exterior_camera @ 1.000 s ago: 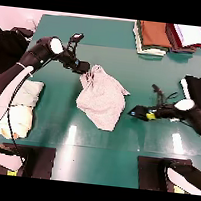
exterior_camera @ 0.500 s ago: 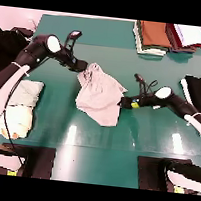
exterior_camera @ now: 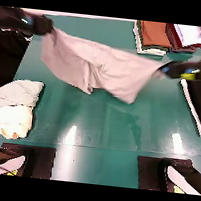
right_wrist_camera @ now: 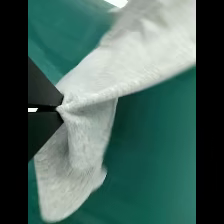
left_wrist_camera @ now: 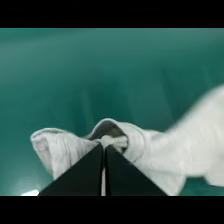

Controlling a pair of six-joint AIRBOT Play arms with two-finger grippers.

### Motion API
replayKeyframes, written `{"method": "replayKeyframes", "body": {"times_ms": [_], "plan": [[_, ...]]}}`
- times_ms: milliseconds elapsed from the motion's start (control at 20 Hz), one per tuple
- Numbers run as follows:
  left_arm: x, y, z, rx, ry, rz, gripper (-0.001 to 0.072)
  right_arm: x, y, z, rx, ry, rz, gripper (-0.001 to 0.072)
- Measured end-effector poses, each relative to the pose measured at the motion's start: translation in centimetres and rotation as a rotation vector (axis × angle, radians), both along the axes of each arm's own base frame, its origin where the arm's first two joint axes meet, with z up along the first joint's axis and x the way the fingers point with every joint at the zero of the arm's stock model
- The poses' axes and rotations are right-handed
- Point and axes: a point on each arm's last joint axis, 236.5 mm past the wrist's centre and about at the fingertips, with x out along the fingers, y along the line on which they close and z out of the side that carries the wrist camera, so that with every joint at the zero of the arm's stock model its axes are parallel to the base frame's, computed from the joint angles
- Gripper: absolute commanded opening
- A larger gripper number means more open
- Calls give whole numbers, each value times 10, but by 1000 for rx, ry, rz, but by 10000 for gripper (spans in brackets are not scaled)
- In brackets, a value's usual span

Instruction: Fold the shirts.

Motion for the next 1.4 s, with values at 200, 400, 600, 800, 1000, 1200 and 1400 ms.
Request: {"method": "replayKeyframes", "body": {"times_ms": [200,400,600,800,1000,1200,1400], "plan": [[-73,21,106,-20,-263,14,20,-33,-40,105,-68,-241,-103,14],[-147,34,175,-51,-459,18,19,-69,-64,174,-142,-396,-195,14],[-167,36,185,-56,-489,11,19,-77,-76,192,-162,-394,-238,14],[-109,25,110,-9,-261,-1,20,-41,-79,143,-114,-214,-200,14],[-33,12,-30,55,91,-9,20,11,-71,22,-124,133,-145,14],[23,7,-166,98,351,4,246,51,-49,-93,-154,380,-91,26],[53,24,-231,87,445,73,395,84,-29,-147,-119,455,-73,379]]}}
